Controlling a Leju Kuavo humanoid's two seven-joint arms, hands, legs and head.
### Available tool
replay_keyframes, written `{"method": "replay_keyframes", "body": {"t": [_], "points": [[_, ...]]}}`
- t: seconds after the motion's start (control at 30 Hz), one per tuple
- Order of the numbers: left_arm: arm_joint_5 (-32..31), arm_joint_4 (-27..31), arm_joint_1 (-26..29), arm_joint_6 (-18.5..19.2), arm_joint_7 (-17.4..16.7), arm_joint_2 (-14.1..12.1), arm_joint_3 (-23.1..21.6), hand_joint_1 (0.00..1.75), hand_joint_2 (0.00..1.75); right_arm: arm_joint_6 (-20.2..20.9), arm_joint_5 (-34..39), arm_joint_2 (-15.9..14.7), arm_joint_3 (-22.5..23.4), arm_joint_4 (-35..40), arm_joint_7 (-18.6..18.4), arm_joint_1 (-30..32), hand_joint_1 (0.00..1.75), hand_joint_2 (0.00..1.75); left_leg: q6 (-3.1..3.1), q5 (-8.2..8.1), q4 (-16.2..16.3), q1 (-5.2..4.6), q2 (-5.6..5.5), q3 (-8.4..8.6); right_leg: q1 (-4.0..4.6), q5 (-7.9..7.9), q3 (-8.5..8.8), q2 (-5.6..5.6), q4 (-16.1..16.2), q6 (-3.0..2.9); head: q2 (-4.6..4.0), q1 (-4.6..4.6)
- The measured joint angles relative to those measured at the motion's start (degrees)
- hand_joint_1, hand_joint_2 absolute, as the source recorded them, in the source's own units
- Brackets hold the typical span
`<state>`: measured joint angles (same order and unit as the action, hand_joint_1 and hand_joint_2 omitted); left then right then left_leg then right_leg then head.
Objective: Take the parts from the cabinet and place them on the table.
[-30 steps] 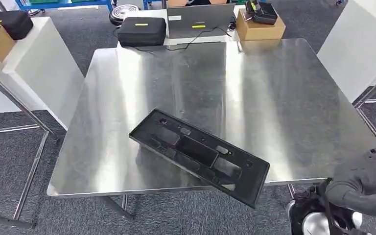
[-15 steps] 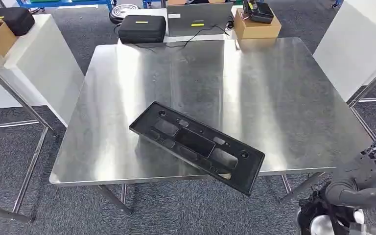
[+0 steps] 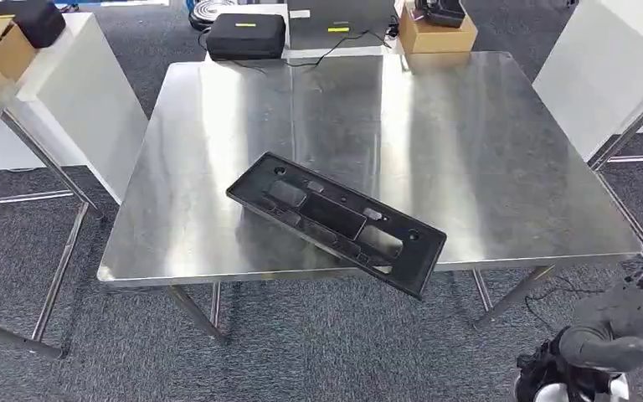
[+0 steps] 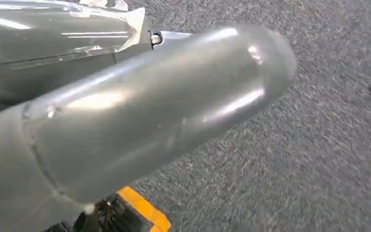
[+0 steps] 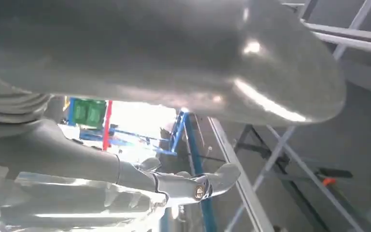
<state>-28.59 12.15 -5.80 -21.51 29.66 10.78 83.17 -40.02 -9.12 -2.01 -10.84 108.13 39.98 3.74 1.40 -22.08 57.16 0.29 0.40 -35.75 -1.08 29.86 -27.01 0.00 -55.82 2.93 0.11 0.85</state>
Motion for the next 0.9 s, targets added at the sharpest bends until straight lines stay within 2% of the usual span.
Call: {"method": "replay_keyframes", "body": {"t": [0.03, 0.07, 0.1, 0.13, 0.17, 0.2, 0.23, 0.27, 0.3, 0.33, 0.37, 0.4, 0.43, 0.47, 0.5, 0.53, 0.57, 0.6, 0.63, 0.67, 0.7, 0.73, 0.77, 0.8, 0.83, 0.87, 0.9], "points": [[0.11, 0.00, 0.09, 0.22, 0.02, -0.20, 0.00, 0.00, 0.00, 0.00, -0.39, 0.39, 0.00, 0.48, 0.02, 0.07, 0.00, 0.00, -0.32, -0.03, 0.20, 0.30, -0.01, -0.21, -0.63, -0.64, -0.39, -0.10, 0.35, -1.00, 0.00, -0.09], [0.13, 0.00, 0.10, 0.41, 0.09, -0.24, 0.00, 0.00, 0.00, 0.00, -0.78, 0.83, 0.00, 0.80, 0.02, 0.09, 0.00, 0.00, -0.63, -2.58, 1.56, 0.35, -0.19, -0.86, -0.55, -1.10, -0.86, -0.23, 0.31, -1.68, 0.00, 0.11], [0.13, -0.02, 0.10, 0.65, 0.09, -0.20, 0.00, 0.00, 0.00, 0.00, -1.25, 1.29, 0.00, 1.11, 0.02, 0.42, 0.00, 0.00, -0.99, -6.32, 4.86, 0.40, -0.26, -1.92, -0.53, -1.57, -1.49, -0.34, 0.30, -2.34, 0.00, 0.31], [0.15, -0.02, 0.10, 0.91, 0.11, -0.20, 0.00, 0.00, 0.00, 0.00, -2.07, 1.83, -0.06, 1.59, 0.02, 0.79, 0.00, 0.00, -1.29, -9.61, 9.08, 0.47, -0.27, -3.16, -0.43, -2.09, -2.07, -0.40, 0.26, -2.55, 0.00, 0.37], [0.15, -0.02, 0.10, 1.20, 0.11, -0.28, 0.00, 0.00, 0.00, 0.00, -2.49, 2.25, -0.13, 1.92, 0.02, 1.10, 0.00, 0.00, -1.50, -12.08, 13.48, 0.49, -0.27, -4.34, -0.33, -2.60, -2.68, -0.45, 0.20, -2.59, 0.00, 0.37], [0.17, -0.02, 0.10, 1.24, 0.11, -0.35, 0.00, 0.00, 0.00, 0.00, -2.62, 2.56, -0.13, 2.12, 0.02, 1.27, 0.00, 0.00, -1.57, -13.13, 16.80, 0.49, -0.27, -5.05, -0.24, -3.13, -3.08, -0.46, 0.08, -2.56, 0.00, 0.37], [0.20, -0.02, 0.09, 1.24, 0.09, -0.41, 0.00, 0.00, 0.00, 0.00, -2.53, 2.62, -0.11, 2.23, 0.02, 1.47, 0.00, 0.00, -1.51, -12.44, 17.92, 0.49, -0.27, -4.59, -0.20, -3.70, -3.91, -0.45, -0.08, -2.45, 0.00, 0.39], [0.24, -0.02, 0.08, 1.22, 0.09, -0.44, 0.00, 0.00, 0.00, 0.00, -2.09, 2.58, -0.09, 2.29, 0.02, 1.71, 0.00, 0.00, -1.35, -10.62, 16.49, 0.49, -0.27, -2.86, -0.20, -4.10, -4.60, -0.42, -0.33, -2.25, 0.00, 0.39], [0.24, -0.02, 0.09, 1.16, 0.09, -0.44, 0.00, 0.00, 0.00, 0.00, -1.38, 2.40, 0.02, 2.29, 0.00, 1.81, 0.00, 0.00, -1.16, -8.55, 12.66, 0.49, -0.27, 0.20, -0.20, -4.41, -5.18, -0.42, -0.54, -2.12, 0.00, 0.37], [0.24, -0.02, 0.03, 1.07, 0.09, -0.44, 0.00, 0.00, 0.00, 0.00, -0.74, 2.23, 0.13, 2.29, 0.02, 1.87, 0.00, 0.00, -0.89, -6.97, 6.98, 0.49, -0.27, 4.22, -0.21, -4.68, -5.59, -0.41, -0.69, -1.76, 0.00, 0.42], [0.24, -0.02, -0.07, 0.96, 0.09, -0.46, 0.00, 0.00, 0.00, 0.00, 0.01, 1.92, 0.37, 2.29, 0.00, 1.90, 0.00, 0.00, -0.57, -7.22, 1.73, 0.48, -0.36, 7.78, -0.20, -5.01, -5.72, -0.43, -0.81, -1.61, 0.00, 0.42], [0.24, -0.02, -0.20, 0.72, 0.09, -0.48, 0.00, 0.00, 0.00, 0.00, 0.62, 1.59, 0.63, 2.29, 0.02, 2.02, 0.00, 0.00, -0.32, -8.23, -1.18, 0.18, -0.49, 9.30, 0.19, -5.34, -6.07, -0.46, -0.88, -1.13, 0.00, 0.37], [0.22, -0.02, -0.13, 0.44, 0.11, -0.46, -0.02, 0.00, 0.00, -0.02, 1.03, 1.33, 0.85, 2.27, 0.02, 2.07, 0.00, 0.00, 0.14, -7.72, -0.54, -0.06, -0.58, 8.68, 0.10, -5.83, -5.99, -0.60, -0.65, -0.71, 0.00, 0.13], [0.22, -0.02, -0.12, 0.22, 0.13, -0.46, -0.02, 0.00, 0.00, -0.02, 1.38, 1.09, 1.01, 2.16, 0.00, 2.12, 0.00, 0.00, 0.26, -7.72, -0.66, -0.21, -0.58, 8.46, 0.05, -6.10, -6.09, -0.61, -0.68, -0.40, 0.00, 0.42], [0.22, -0.02, -0.12, 0.11, 0.13, -0.50, 0.00, 0.00, 0.00, -0.02, 1.60, 1.00, 1.18, 2.03, 0.00, 2.39, 0.00, 0.00, 0.65, -7.46, -0.56, -0.37, -0.59, 8.21, -0.08, -6.56, -6.09, -0.61, -0.45, 0.13, 0.00, 0.26], [0.22, -0.02, -0.09, -0.05, 0.13, -0.48, 0.00, 0.00, 0.00, -0.02, 1.58, 0.89, 1.46, 1.84, 0.00, 2.82, 0.00, 0.00, 1.40, -6.63, -1.27, -0.23, -0.51, 7.30, 0.21, -6.96, -6.13, -0.57, -0.42, 0.54, 0.00, 0.28], [0.22, -0.02, -0.17, -0.11, 0.13, -0.35, 0.00, 0.00, 0.00, 0.00, 1.36, 0.78, 1.73, 1.37, 0.00, 3.15, 0.00, 0.00, 1.90, -5.80, -1.49, 0.02, -0.04, 7.14, -0.05, -5.52, -7.04, -0.37, -1.54, 0.33, 0.00, 0.37], [0.22, 0.00, -0.29, -0.22, 0.20, -0.37, 0.00, 0.00, 0.00, 0.00, 0.46, 0.87, 1.90, 0.83, 0.00, 3.27, 0.00, 0.00, 2.61, -5.15, -1.54, 0.02, -0.05, 6.29, 0.00, -2.47, -8.43, -0.28, -4.21, -0.34, 0.00, -0.09], [0.24, -0.02, -0.29, -0.37, 0.20, -0.39, 0.00, 0.00, 0.00, 0.00, -0.99, 1.24, 2.18, 0.07, 0.00, 3.44, 0.00, 0.00, 2.65, -4.56, -1.52, -0.08, 0.02, 5.46, 0.00, 0.75, -9.77, -0.25, -8.31, -0.83, 0.00, -0.24], [0.35, -0.02, -0.26, -0.66, 0.20, -0.35, 0.00, 0.00, 0.00, -0.02, -2.70, 1.98, 2.45, -0.57, 0.00, 3.80, 0.00, 0.00, 2.80, -3.92, -1.50, -0.17, 0.09, 4.62, -0.02, 3.44, -11.15, -0.25, -12.99, -1.05, 0.00, -0.26], [0.46, -0.02, -0.22, -0.75, 0.13, -0.31, 0.00, 0.00, 0.00, -0.02, -4.66, 2.91, 2.78, -1.27, 0.00, 4.33, 0.00, 0.00, 2.79, -3.23, -1.42, -0.24, 0.11, 3.70, -0.02, 5.12, -12.05, -0.24, -17.22, -0.96, 0.00, -0.26], [0.70, -0.02, -0.19, -0.77, -0.07, -0.26, 0.00, 0.00, 0.00, -0.02, -7.15, 4.08, 3.21, -2.31, 0.00, 4.86, 0.00, 0.00, 2.73, -2.60, -1.40, -0.28, 0.15, 2.84, -0.03, 5.05, -11.89, -0.24, -19.42, -0.41, 0.00, -0.35], [0.85, -0.02, -0.19, -0.77, -0.22, -0.13, 0.00, 0.00, 0.00, -0.02, -9.34, 5.18, 3.89, -3.66, 0.00, 5.22, 0.00, 0.00, 2.63, -1.99, -1.35, -0.29, 0.19, 2.37, -0.02, 3.86, -10.48, -0.24, -18.78, 0.29, 0.00, -0.28], [0.92, -0.02, -0.19, -0.72, -0.28, -0.09, 0.00, 0.00, 0.00, -0.02, -10.65, 6.23, 4.75, -4.99, 0.00, 5.52, 0.00, 0.00, 2.50, -1.42, -1.27, -0.30, 0.17, 1.64, -0.03, 2.21, -8.06, -0.25, -15.99, 0.89, 0.00, -0.37], [0.96, -0.02, -0.20, -0.72, -0.31, 0.04, 0.00, 0.00, 0.00, -0.02, -11.10, 6.86, 5.51, -5.86, 0.00, 5.80, 0.00, 0.00, 2.34, -0.87, -1.12, -0.30, 0.07, 0.97, -0.04, 0.65, -4.78, -0.25, -11.44, 1.22, 0.00, -0.35], [1.01, -0.02, -0.20, -0.70, -0.31, 0.11, 0.00, 0.00, 0.00, -0.02, -11.34, 7.41, 6.08, -6.32, 0.00, 5.88, 0.00, 0.00, 2.09, -0.40, -0.87, -0.30, 0.01, 0.44, 0.02, 0.12, -0.82, -0.25, -5.62, 0.93, 0.00, -0.39], [1.09, -0.02, -0.17, -0.70, -0.33, 0.22, 0.02, 0.00, 0.00, -0.02, -11.17, 7.84, 6.57, -6.69, 0.00, 5.83, 0.00, 0.00, 1.76, -0.09, -0.64, -0.43, -0.02, 0.03, 0.23, 0.85, 2.67, -0.26, -0.79, 0.29, 0.00, -0.48]]}}
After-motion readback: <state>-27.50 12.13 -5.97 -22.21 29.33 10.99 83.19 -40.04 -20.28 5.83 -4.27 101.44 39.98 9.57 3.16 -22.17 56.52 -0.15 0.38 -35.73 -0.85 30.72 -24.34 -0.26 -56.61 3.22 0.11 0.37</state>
